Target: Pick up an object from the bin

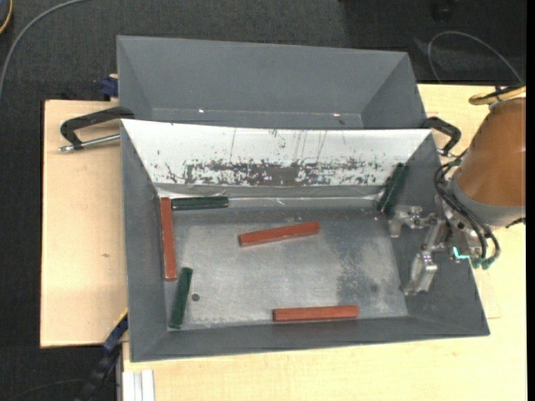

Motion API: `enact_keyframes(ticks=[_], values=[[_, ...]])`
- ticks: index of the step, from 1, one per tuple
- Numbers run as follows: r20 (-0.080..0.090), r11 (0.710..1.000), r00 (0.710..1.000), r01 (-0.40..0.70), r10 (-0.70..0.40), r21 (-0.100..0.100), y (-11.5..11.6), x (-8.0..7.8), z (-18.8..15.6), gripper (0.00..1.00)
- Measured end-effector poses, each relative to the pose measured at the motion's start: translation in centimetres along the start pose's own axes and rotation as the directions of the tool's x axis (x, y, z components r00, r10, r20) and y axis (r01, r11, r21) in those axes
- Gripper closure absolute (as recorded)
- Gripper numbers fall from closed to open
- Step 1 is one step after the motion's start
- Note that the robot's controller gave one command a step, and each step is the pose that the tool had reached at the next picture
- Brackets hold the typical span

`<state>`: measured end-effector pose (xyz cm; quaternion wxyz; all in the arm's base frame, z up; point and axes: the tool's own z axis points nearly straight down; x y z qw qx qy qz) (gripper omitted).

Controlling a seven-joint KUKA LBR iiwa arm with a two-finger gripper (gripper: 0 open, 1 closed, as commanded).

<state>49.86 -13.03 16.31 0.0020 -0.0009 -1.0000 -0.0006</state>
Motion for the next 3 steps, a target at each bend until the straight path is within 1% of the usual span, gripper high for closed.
enact_keyframes(ticks=[1,2,3], values=[[0.005,1.0,1.0,-0.011,0.011,-0.005,9.49,-5.88,9.09,0.0],[0.007,1.0,1.0,-0.019,0.019,0.0,8.83,-5.85,8.65,1.0],[0.007,1.0,1.0,-0.019,0.019,0.001,8.82,-5.84,8.65,0.0]])
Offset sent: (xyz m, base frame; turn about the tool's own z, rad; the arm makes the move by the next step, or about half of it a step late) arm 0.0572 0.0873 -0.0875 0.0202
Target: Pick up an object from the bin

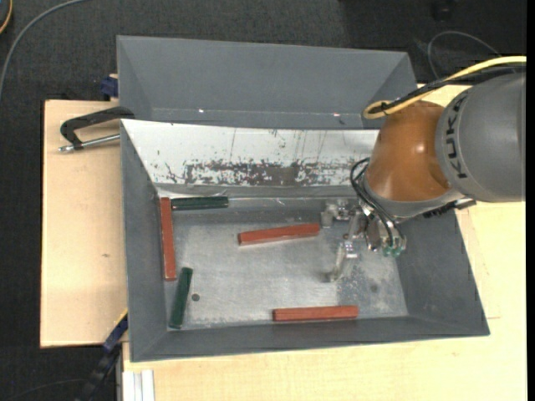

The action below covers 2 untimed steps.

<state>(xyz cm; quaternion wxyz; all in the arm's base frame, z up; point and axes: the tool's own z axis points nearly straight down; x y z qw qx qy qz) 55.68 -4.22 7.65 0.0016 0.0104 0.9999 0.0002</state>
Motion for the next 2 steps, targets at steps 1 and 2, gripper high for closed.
enact_keyframes(ticks=[1,2], values=[[0.006,0.987,0.987,0.16,-0.16,-0.004,10.6,-3.1,0.5,0.0],[0.004,0.772,0.772,0.636,-0.636,-0.001,17.4,-2.1,-0.3,0.0]])
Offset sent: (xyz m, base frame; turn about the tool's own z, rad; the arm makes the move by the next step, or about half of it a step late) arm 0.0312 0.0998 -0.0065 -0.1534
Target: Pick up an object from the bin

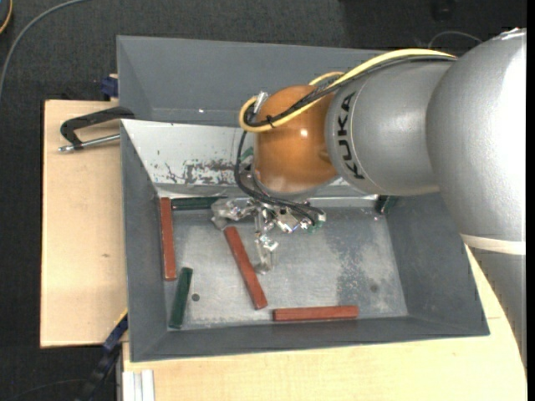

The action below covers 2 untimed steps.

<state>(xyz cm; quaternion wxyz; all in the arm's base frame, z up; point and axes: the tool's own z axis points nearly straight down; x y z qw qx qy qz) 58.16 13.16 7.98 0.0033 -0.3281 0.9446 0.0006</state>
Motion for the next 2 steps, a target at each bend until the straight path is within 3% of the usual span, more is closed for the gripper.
enact_keyframes(ticks=[1,2], values=[[-0.001,0.888,0.888,0.459,-0.459,-0.002,1.43,-0.15,0.81,0.0],[-0.001,0.889,0.889,0.457,-0.457,-0.003,1.39,-0.14,0.8,1.0]])
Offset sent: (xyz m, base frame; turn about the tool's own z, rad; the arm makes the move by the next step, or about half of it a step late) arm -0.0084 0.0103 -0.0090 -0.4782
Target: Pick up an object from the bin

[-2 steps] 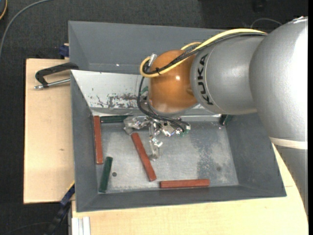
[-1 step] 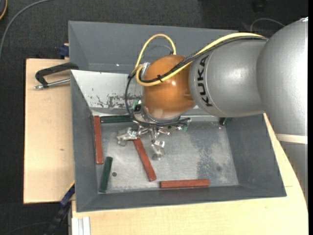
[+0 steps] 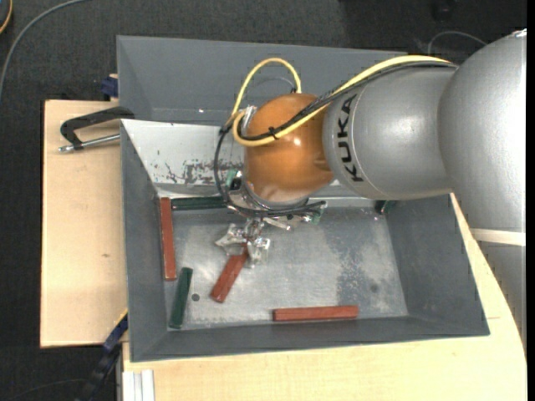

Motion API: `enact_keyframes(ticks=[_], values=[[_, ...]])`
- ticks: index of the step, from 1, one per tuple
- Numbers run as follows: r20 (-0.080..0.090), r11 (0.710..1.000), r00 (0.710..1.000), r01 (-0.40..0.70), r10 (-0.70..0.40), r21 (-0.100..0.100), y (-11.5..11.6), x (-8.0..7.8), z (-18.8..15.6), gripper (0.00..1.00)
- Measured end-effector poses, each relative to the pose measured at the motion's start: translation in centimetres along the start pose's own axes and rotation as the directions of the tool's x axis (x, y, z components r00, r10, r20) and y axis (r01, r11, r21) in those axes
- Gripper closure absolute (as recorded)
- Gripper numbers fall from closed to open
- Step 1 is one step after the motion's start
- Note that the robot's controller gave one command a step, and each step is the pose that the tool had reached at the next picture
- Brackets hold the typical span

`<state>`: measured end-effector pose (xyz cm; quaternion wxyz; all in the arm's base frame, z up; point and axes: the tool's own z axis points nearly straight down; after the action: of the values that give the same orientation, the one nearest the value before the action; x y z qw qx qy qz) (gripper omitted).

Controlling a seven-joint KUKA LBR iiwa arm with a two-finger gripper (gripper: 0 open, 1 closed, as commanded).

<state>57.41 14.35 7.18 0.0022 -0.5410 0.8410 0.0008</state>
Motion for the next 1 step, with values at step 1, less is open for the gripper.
enact_keyframes(ticks=[1], values=[[-0.001,1.0,1.0,0.0,0.0,-0.002,5.74,1.42,-1.26,1.0]])
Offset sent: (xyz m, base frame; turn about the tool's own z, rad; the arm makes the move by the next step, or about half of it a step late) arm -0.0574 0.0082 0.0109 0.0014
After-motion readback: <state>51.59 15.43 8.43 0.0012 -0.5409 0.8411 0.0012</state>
